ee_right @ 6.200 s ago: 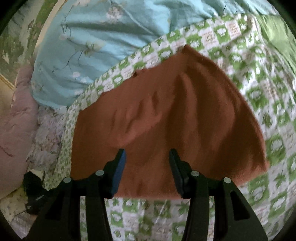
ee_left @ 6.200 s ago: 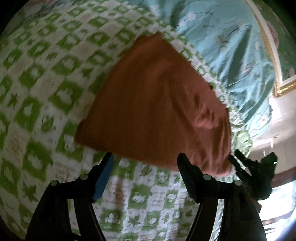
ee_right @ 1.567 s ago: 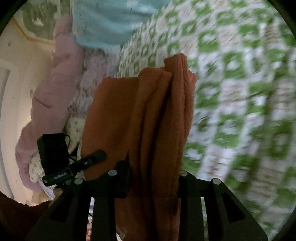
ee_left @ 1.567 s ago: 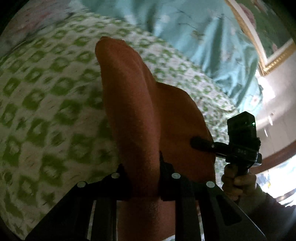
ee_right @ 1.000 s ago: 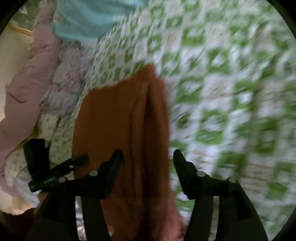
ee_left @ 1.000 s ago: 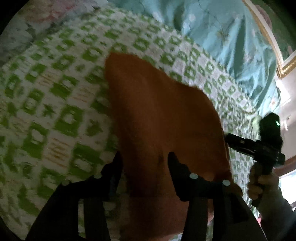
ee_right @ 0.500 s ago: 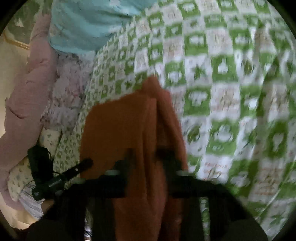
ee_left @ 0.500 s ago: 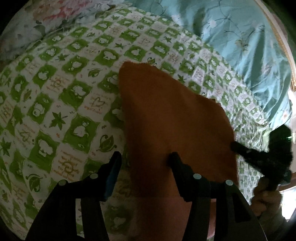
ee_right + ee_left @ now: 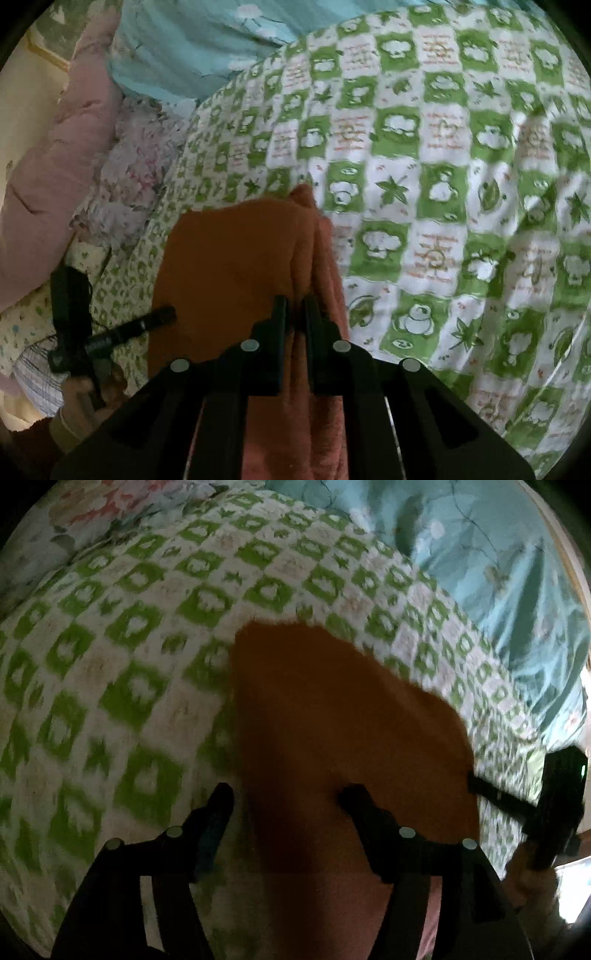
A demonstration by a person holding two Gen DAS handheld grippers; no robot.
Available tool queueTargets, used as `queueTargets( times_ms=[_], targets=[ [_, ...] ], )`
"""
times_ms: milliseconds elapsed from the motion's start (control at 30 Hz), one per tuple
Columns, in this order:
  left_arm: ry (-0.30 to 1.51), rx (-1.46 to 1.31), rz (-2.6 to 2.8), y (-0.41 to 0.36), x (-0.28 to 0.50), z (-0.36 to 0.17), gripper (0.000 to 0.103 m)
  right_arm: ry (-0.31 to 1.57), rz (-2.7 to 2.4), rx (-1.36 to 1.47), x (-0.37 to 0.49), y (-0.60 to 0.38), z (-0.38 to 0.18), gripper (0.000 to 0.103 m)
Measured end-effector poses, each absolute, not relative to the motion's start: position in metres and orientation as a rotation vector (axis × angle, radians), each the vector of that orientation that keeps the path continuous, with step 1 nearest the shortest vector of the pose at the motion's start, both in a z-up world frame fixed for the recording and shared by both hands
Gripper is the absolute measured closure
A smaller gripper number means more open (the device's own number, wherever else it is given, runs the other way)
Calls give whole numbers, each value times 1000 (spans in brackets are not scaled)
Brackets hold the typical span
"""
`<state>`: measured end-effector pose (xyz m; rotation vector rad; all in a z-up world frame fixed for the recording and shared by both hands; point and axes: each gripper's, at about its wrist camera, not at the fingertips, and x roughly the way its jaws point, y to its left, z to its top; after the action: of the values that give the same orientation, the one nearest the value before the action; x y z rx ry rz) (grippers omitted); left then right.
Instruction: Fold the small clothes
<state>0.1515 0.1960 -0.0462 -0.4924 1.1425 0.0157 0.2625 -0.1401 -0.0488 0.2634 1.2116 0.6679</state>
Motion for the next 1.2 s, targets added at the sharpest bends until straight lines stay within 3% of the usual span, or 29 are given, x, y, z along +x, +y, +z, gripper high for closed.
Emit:
queueTargets(
  times_ms=[67,100,133,167,200,267,467,600,633,867,1000,1200],
  targets=[
    [1140,-502,30,204,174,-49,37,1207,657,268,264,-144,-50,93],
    [1133,-510,32,207,183,-50,42,1205,654,263,264,-143,-50,93],
    [1116,-513,31,210,194,-50,49,1201,653,262,263,-142,-48,93],
    [1101,-508,21,211,201,-49,78,1192,651,259,263,-141,-46,93],
    [1094,-487,21,211,209,-47,91,1183,650,258,262,-142,-44,93],
    [1093,-412,57,209,223,-47,94,1170,628,255,263,-145,-43,93],
    [1132,-232,75,195,227,-52,90,1218,594,178,273,-129,-63,93],
    [1114,-273,45,202,201,-34,67,1204,590,236,266,-143,-46,84],
    [1106,-283,39,203,192,-29,65,1197,582,237,261,-149,-41,83],
    [1125,-346,-35,189,120,-18,57,1209,618,273,218,-178,-29,82],
    [1162,-399,-71,179,90,-24,49,1249,614,264,197,-181,-41,80],
    [1215,-446,-98,164,67,-42,46,1280,614,294,188,-179,-57,79]
  ],
)
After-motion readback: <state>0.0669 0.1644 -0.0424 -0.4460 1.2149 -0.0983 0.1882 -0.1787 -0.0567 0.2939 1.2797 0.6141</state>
